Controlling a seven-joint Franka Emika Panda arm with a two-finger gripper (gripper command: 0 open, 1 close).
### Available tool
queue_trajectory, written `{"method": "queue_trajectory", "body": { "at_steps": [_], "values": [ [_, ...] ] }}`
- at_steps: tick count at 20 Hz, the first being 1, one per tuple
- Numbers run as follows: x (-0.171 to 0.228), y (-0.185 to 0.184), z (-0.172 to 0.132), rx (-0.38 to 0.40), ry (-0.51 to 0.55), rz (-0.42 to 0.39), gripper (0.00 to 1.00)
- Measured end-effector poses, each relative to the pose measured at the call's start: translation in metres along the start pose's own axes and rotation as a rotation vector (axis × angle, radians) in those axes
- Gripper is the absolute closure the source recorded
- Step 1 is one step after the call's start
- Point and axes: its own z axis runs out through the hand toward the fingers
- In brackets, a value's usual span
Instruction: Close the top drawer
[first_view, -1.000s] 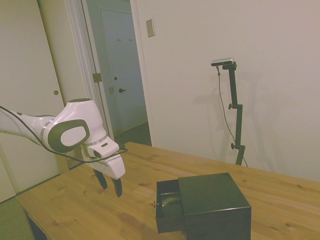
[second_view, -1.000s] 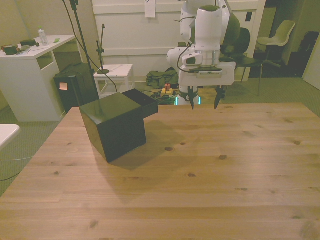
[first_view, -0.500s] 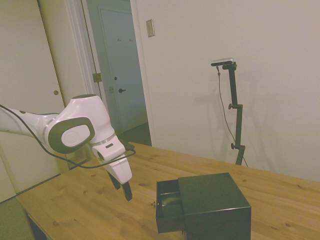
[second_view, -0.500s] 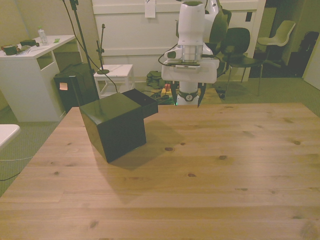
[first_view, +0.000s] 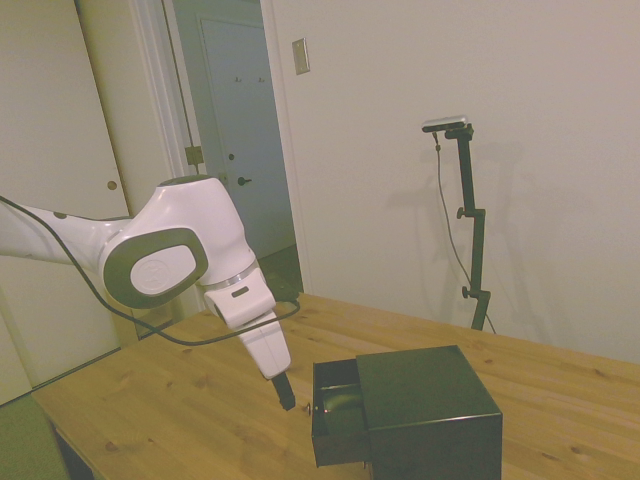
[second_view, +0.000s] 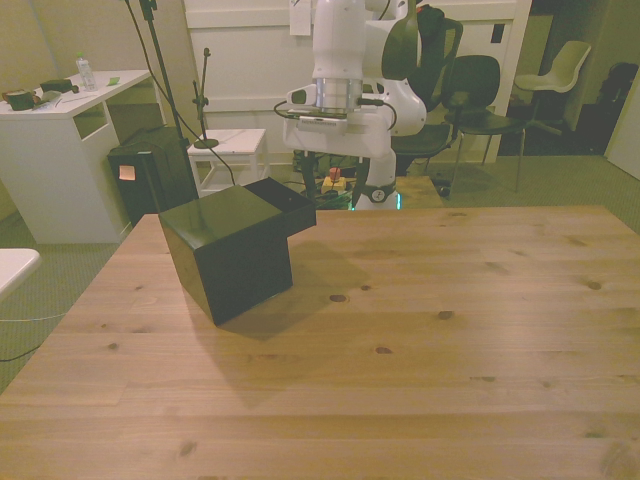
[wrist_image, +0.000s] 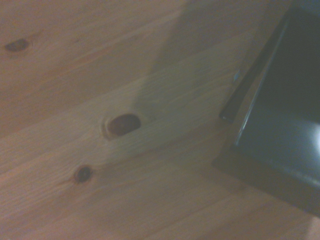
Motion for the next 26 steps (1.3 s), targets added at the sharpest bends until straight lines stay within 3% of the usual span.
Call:
{"method": "queue_trajectory", "body": {
  "at_steps": [1, 2, 13, 26],
  "values": [
    [0.002, -0.002, 0.001, 0.003, 0.003, -0.003, 0.00],
    [0.004, -0.004, 0.002, 0.004, 0.005, -0.006, 1.00],
    [0.000, -0.008, 0.006, 0.003, 0.004, -0.022, 1.00],
    [0.017, 0.002, 0.002, -0.004, 0.034, 0.072, 1.00]
  ]
}}
